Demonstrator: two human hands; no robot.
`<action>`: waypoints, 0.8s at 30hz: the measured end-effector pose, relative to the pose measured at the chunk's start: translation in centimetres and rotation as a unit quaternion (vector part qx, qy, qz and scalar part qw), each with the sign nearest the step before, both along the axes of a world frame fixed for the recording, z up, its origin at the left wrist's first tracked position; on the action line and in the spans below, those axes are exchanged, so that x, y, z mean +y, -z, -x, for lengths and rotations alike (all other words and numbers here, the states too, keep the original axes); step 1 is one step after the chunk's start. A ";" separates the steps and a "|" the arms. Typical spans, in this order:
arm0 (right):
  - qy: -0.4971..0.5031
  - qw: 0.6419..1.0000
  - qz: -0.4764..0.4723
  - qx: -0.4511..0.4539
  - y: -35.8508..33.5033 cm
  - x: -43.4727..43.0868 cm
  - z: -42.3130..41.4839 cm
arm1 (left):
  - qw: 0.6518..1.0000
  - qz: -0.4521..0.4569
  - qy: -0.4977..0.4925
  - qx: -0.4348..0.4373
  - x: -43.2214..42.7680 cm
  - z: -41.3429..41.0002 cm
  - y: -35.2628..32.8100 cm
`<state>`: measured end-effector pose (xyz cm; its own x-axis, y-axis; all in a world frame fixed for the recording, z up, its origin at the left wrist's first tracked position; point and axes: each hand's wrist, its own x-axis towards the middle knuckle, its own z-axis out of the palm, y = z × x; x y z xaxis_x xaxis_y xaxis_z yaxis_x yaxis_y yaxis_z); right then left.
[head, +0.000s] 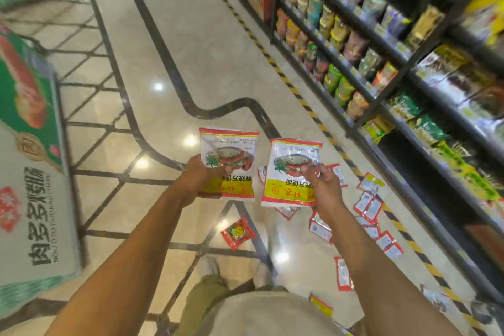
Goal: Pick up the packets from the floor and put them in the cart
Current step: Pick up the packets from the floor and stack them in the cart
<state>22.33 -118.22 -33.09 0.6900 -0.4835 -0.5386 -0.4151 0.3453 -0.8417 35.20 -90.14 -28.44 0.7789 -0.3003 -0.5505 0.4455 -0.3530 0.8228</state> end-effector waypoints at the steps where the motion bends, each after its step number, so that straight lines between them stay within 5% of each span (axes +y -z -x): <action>1: 0.002 1.000 0.008 -0.013 -1.0 0.2 0.5 | 1.000 0.001 -0.008 -0.008 0.1 0.4 -1.1; 11: 0.081 0.988 0.087 -0.095 -10.7 3.0 10.0 | 0.995 0.071 0.039 -0.060 2.2 5.9 -8.1; 24: 0.283 0.937 0.199 -0.060 -16.7 11.3 36.3 | 0.950 0.152 0.269 -0.053 2.5 22.1 -11.0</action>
